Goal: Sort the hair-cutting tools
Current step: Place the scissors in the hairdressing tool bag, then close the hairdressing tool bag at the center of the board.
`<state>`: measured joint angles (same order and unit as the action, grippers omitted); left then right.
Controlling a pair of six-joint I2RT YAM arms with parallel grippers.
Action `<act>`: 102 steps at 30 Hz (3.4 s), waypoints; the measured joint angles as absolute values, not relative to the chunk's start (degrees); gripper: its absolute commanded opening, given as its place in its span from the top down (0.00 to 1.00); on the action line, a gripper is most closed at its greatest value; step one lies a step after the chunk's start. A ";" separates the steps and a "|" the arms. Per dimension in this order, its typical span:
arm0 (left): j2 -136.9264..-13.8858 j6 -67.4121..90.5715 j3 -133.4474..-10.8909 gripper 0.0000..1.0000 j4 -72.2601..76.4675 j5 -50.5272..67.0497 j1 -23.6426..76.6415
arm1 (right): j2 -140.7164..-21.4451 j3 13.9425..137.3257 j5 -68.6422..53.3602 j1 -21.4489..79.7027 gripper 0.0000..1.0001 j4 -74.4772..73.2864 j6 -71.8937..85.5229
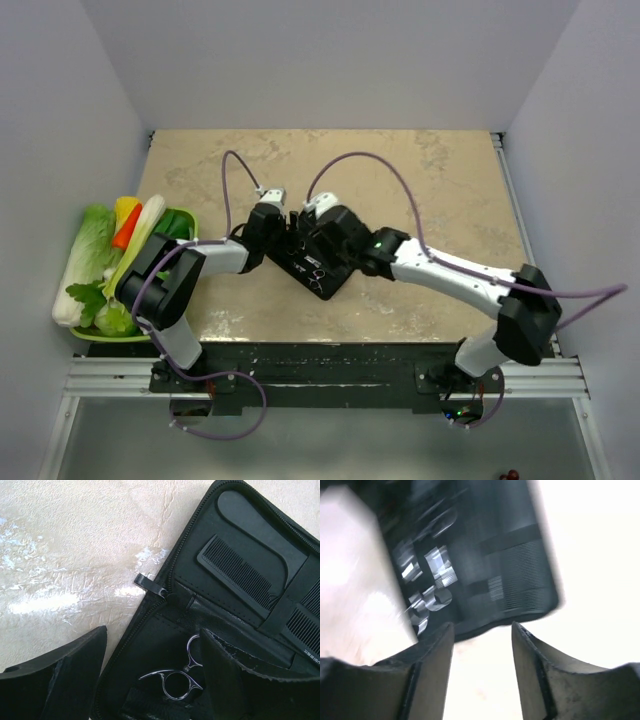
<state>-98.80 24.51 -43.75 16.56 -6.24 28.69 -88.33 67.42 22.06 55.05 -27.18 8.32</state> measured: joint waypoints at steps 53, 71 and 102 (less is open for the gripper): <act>-98.08 25.02 -42.09 0.23 18.68 -4.29 28.75 | -98.78 63.44 -27.27 23.44 1.00 -11.77 11.46; -59.24 35.40 -32.62 0.12 -4.05 -1.93 29.71 | -97.76 63.33 -28.01 32.38 1.00 -11.79 12.38; -72.27 34.81 -42.92 0.10 -9.02 -7.16 29.71 | -88.53 44.73 -15.42 48.95 1.00 -1.63 19.66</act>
